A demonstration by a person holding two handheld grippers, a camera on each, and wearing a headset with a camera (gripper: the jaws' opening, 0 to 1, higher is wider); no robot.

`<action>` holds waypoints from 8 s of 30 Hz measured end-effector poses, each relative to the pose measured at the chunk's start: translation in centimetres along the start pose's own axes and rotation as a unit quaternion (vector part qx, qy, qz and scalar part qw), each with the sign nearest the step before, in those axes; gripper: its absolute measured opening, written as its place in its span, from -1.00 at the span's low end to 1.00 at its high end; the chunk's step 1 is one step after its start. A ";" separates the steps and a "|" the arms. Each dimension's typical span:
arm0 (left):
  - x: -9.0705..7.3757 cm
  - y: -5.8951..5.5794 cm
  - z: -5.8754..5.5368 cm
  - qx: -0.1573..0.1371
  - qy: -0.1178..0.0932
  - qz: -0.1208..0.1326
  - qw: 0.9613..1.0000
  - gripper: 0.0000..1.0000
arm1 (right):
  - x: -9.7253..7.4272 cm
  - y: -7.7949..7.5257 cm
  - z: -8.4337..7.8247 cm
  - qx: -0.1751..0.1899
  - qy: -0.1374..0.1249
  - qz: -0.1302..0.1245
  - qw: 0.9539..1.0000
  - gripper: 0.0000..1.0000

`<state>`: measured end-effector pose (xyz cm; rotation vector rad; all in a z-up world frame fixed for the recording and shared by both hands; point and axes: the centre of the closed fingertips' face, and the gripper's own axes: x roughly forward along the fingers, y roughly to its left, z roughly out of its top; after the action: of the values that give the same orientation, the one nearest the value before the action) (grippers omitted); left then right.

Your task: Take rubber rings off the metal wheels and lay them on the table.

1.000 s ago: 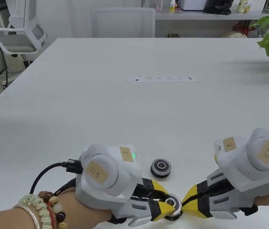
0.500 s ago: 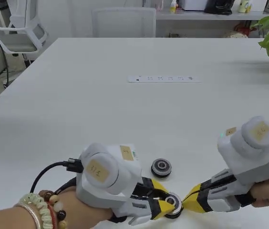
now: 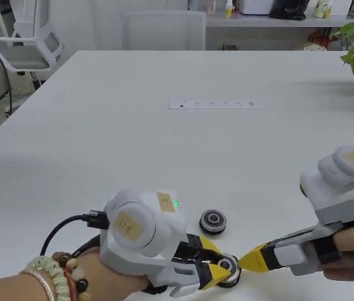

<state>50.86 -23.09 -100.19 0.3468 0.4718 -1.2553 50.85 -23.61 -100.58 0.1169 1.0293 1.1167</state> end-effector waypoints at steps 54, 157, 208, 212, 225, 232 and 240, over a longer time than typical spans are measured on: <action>-7.3 -0.2 7.0 0.024 -0.028 -0.017 0.999 0.16 | -3.9 -2.1 2.8 0.040 -0.087 -0.059 0.994 -1.00; -14.8 0.4 -2.1 -0.133 -0.019 0.131 0.982 0.79 | 6.1 2.3 3.5 -0.118 0.046 -0.038 0.991 -0.80; -14.3 -0.4 -2.2 -0.132 -0.007 0.107 0.985 0.80 | -4.2 1.3 4.7 -0.187 -0.091 -0.052 0.977 0.00; -14.1 -0.7 -2.2 -0.126 -0.001 0.099 0.987 0.84 | -3.3 1.1 3.2 -0.200 -0.056 -0.050 0.977 -0.01; -13.7 -0.4 0.9 -0.064 0.007 0.086 0.994 0.83 | -1.4 1.3 0.6 -0.222 -0.007 -0.026 0.975 -0.09; -13.1 -0.1 3.8 -0.018 0.000 0.070 0.997 0.81 | -0.3 0.5 0.0 -0.233 0.008 -0.034 0.972 -0.17; -12.0 0.6 6.4 0.010 -0.027 0.058 0.998 0.72 | 0.1 0.0 -0.4 -0.222 0.012 -0.042 0.974 -0.30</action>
<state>49.60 -16.25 -88.48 0.3507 0.3880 -1.1535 50.56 -23.68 -100.81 -0.2975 0.7765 1.2461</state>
